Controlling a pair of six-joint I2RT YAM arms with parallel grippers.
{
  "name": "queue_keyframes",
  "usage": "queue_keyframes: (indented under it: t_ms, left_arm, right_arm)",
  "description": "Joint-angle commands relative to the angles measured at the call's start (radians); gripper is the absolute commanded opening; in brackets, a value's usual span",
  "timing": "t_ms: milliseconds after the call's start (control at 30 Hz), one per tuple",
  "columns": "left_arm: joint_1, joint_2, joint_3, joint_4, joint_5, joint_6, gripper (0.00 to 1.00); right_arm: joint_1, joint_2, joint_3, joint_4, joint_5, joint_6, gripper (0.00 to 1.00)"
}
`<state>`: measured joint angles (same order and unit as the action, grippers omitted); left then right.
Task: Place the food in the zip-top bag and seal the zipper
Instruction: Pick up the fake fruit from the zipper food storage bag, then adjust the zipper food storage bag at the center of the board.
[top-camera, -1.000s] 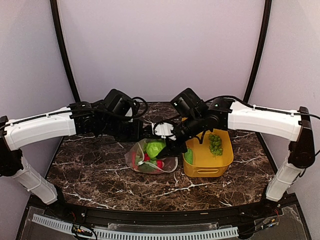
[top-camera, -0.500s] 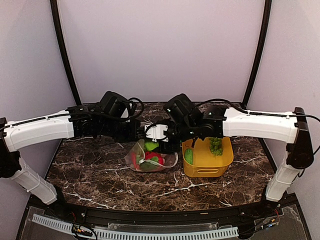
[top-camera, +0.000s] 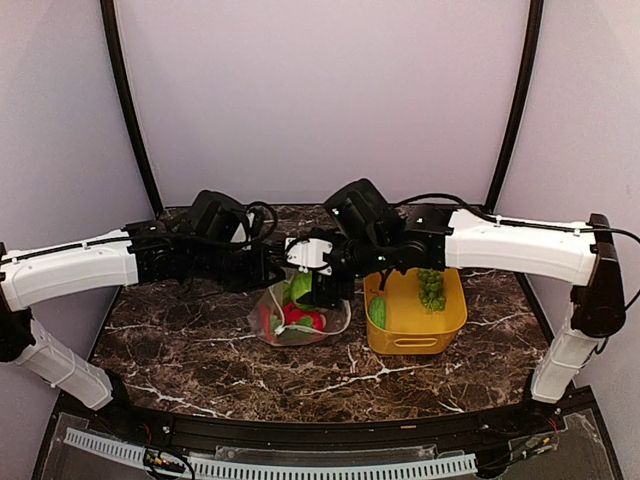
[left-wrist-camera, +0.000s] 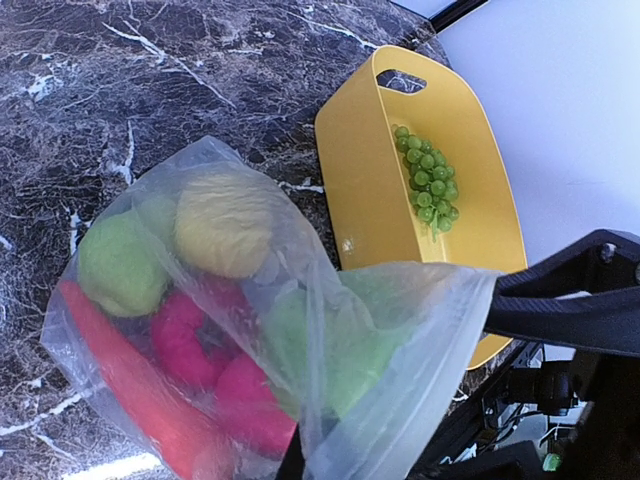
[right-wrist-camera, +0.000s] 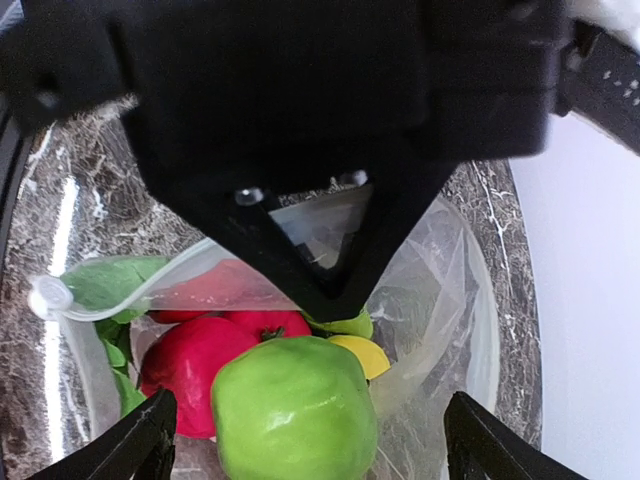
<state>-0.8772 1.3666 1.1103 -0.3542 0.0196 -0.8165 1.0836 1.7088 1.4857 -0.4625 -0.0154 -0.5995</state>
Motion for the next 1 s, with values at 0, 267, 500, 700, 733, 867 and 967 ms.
queue_keyframes:
  t_ms: [0,267,500,700,733,867,967]
  left_arm:
    - [0.032,-0.051,-0.041,0.013,-0.007,-0.006,0.01]
    - [0.104,-0.120,-0.096,0.006,-0.091,-0.020,0.01]
    - [0.105,-0.083,-0.113,0.051,-0.024,-0.056,0.01]
    - [0.104,-0.092,-0.121,0.059,-0.023,-0.061,0.01]
    - [0.104,-0.093,-0.122,0.058,-0.023,-0.060,0.01]
    - [0.105,-0.093,-0.122,0.054,-0.023,-0.050,0.01]
    - [0.104,-0.091,-0.109,0.034,-0.031,-0.034,0.01]
  right_arm:
    - [-0.020,-0.066,0.107,-0.086,-0.079,0.070,0.90]
    - [-0.120,-0.082,0.088,-0.190,-0.225,0.204,0.94]
    - [-0.119,-0.011,0.023,-0.242,-0.422,0.326,0.84]
    - [-0.119,0.039,0.025,-0.222,-0.469,0.390,0.78]
    - [-0.119,0.051,0.025,-0.221,-0.465,0.396,0.74]
    - [-0.120,0.105,0.040,-0.220,-0.422,0.421,0.54]
    - [-0.124,0.136,0.065,-0.230,-0.353,0.441,0.41]
